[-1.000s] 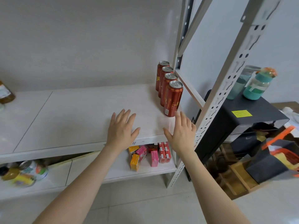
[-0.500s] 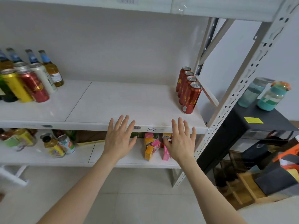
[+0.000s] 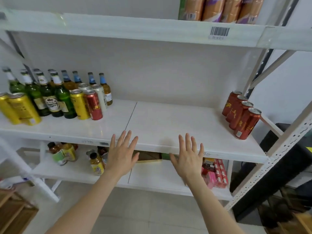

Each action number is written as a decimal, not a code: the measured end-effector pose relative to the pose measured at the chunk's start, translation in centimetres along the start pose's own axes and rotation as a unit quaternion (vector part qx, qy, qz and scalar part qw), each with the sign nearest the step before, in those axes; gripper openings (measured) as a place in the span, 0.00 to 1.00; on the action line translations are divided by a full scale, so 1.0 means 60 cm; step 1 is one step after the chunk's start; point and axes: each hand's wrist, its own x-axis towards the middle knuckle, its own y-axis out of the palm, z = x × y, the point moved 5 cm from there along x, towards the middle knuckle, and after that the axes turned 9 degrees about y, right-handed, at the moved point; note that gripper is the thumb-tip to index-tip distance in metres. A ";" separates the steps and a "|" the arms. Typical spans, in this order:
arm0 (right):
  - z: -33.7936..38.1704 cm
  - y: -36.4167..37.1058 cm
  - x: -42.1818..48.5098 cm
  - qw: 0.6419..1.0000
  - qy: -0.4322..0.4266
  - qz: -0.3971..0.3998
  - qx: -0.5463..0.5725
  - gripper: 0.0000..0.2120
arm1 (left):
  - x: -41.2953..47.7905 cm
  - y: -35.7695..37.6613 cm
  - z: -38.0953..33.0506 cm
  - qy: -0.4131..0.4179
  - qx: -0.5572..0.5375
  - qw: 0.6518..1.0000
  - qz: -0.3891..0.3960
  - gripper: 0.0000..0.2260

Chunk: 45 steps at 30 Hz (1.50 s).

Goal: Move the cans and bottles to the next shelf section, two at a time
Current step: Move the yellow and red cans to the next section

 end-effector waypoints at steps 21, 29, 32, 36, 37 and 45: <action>0.545 0.068 -0.022 0.994 -0.100 0.016 0.040 0.37 | -0.159 0.069 0.506 -0.097 0.013 0.993 0.060 0.28; 0.743 0.102 0.008 0.989 -0.136 0.033 0.037 0.37 | -0.181 0.097 0.705 -0.142 0.024 0.988 0.059 0.27; 0.827 0.113 0.010 0.989 -0.138 0.038 0.025 0.37 | -0.203 0.107 0.783 -0.152 0.020 0.987 0.054 0.27; 0.936 0.131 0.015 0.993 -0.113 0.033 0.022 0.37 | -0.229 0.122 0.896 -0.147 0.013 0.988 0.052 0.27; 0.963 0.138 0.015 0.993 -0.109 0.029 0.026 0.37 | -0.235 0.122 0.923 -0.140 0.014 0.989 0.054 0.28; 1.134 0.143 0.006 0.996 -0.078 -0.019 0.046 0.39 | -0.263 0.141 1.095 -0.102 0.017 0.993 0.050 0.28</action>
